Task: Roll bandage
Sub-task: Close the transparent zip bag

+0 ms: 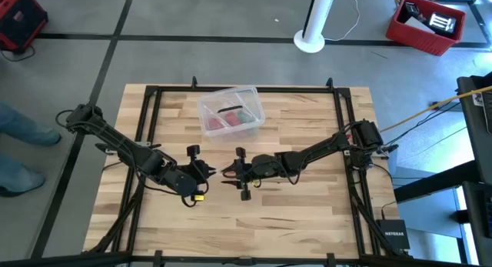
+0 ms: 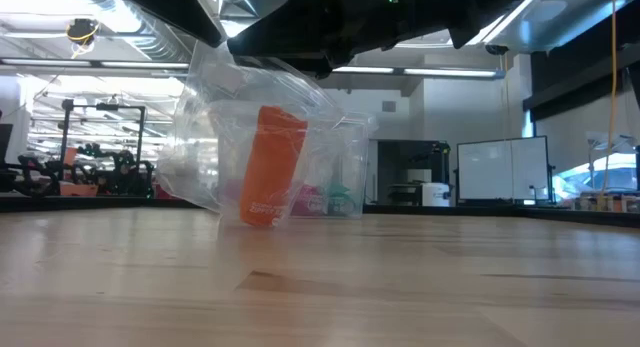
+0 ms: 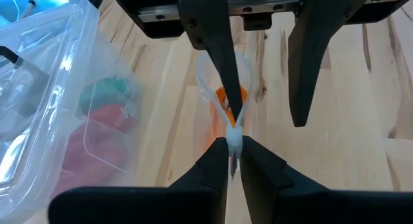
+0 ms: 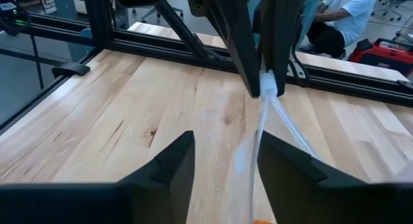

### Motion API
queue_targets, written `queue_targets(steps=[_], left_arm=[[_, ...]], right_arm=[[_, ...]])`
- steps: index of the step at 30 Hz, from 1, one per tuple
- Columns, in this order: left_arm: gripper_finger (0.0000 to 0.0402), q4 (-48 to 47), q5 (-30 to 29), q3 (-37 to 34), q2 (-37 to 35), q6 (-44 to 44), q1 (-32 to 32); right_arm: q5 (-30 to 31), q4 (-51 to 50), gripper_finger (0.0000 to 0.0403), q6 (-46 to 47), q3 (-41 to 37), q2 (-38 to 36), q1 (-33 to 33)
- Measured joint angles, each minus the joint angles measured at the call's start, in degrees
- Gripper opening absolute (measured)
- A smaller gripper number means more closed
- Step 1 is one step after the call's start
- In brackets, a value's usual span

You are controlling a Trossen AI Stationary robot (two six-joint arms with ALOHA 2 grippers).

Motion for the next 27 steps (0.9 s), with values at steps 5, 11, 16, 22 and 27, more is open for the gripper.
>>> queue_targets(steps=[5,11,16,22,27], left_arm=[[0.0027,-0.02,-0.05,0.00,0.00,-0.02,0.00],[0.0027,-0.02,-0.14,0.00,0.00,-0.04,0.00],[0.0027,-0.03,-0.17,0.00,0.00,-0.04,0.00],[0.0027,-0.09,-0.17,0.00,0.00,-0.04,0.00],[0.0027,-0.07,-0.15,0.01,0.02,-0.03,0.02]], right_arm=[[0.15,0.20,0.0210,0.00,0.00,-0.10,0.00],[0.15,0.07,0.0255,-0.30,0.02,-0.15,0.02],[0.15,-4.86,0.0261,-0.75,2.96,-0.17,0.05],[0.98,-20.23,0.0261,-3.13,9.90,-0.22,0.07],[2.57,-29.52,0.0246,-4.83,12.69,-1.90,0.50]])
